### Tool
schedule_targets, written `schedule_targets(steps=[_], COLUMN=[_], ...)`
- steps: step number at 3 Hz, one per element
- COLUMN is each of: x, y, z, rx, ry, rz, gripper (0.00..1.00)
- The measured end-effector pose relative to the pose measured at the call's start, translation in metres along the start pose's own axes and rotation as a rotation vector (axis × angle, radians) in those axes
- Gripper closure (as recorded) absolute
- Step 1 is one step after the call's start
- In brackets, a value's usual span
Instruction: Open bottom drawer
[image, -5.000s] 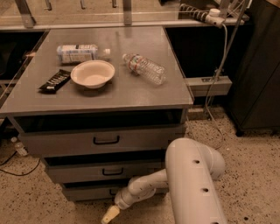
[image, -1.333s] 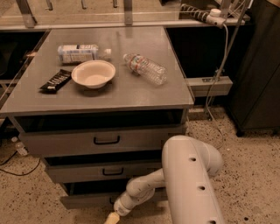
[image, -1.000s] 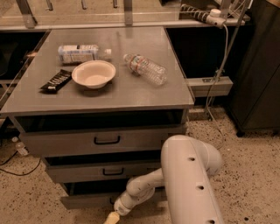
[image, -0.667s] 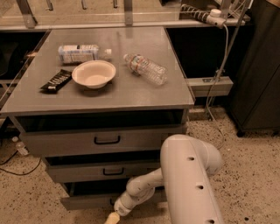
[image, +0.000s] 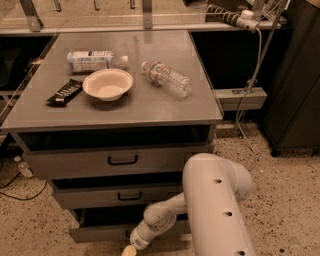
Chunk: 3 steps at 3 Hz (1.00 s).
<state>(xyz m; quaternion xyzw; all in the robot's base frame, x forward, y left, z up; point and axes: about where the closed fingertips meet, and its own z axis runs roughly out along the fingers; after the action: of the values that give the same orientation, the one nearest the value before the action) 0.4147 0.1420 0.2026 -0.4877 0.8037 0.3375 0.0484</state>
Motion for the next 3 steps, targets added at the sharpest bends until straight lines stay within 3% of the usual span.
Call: schedule_targets(steps=[2, 3], x=[0.015, 0.035], y=[0.013, 0.032], z=[0.001, 0.003], rx=[-0.027, -0.046], ry=[0.042, 0.067], rz=[0.034, 0.078], gripper=[0.0, 0.0])
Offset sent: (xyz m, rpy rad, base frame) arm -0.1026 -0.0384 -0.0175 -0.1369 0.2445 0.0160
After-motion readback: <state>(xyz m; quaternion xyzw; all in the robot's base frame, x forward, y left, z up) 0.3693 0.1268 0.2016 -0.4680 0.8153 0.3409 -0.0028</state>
